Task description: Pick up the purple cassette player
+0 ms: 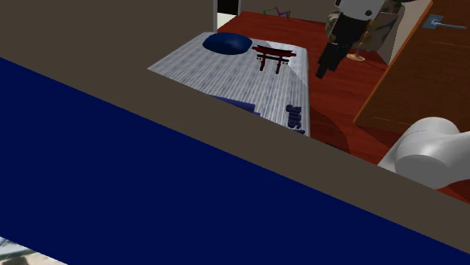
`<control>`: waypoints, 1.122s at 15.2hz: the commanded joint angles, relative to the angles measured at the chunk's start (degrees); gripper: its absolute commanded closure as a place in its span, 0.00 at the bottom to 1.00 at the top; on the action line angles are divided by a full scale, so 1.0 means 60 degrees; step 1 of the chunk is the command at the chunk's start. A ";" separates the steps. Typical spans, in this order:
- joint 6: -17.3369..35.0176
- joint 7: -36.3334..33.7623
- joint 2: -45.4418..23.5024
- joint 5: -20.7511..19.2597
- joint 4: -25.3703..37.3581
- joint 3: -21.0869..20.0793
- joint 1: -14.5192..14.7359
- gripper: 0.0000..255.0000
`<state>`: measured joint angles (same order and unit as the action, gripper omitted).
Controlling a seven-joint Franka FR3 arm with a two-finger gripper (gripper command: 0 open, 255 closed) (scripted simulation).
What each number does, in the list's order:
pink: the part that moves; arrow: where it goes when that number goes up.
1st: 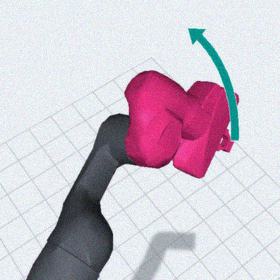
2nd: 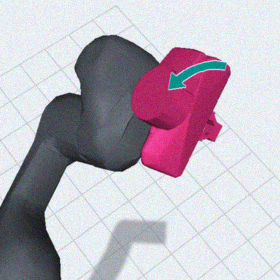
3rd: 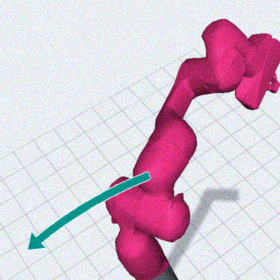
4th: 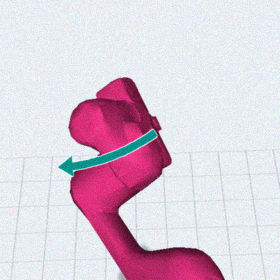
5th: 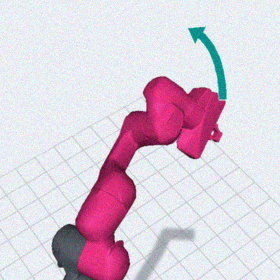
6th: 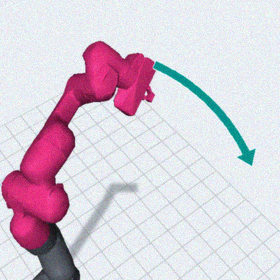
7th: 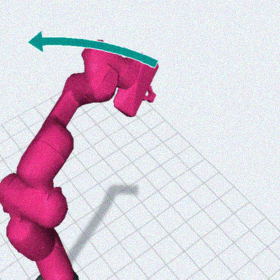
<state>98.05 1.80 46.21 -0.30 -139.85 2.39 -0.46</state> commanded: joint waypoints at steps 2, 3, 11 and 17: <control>0.0229 0.0076 -0.0372 0.0022 0.0102 -0.0031 0.0088 0.00; 0.0450 0.0153 -0.0746 0.0043 0.0216 -0.0063 0.0175 0.00; 0.1842 0.0763 -0.3752 0.0174 0.1506 -0.0370 0.0783 0.00; 0.2444 0.1173 -0.5963 0.0178 0.2872 -0.0670 0.1148 0.00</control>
<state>112.17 8.25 12.50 0.81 -123.91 -1.41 6.12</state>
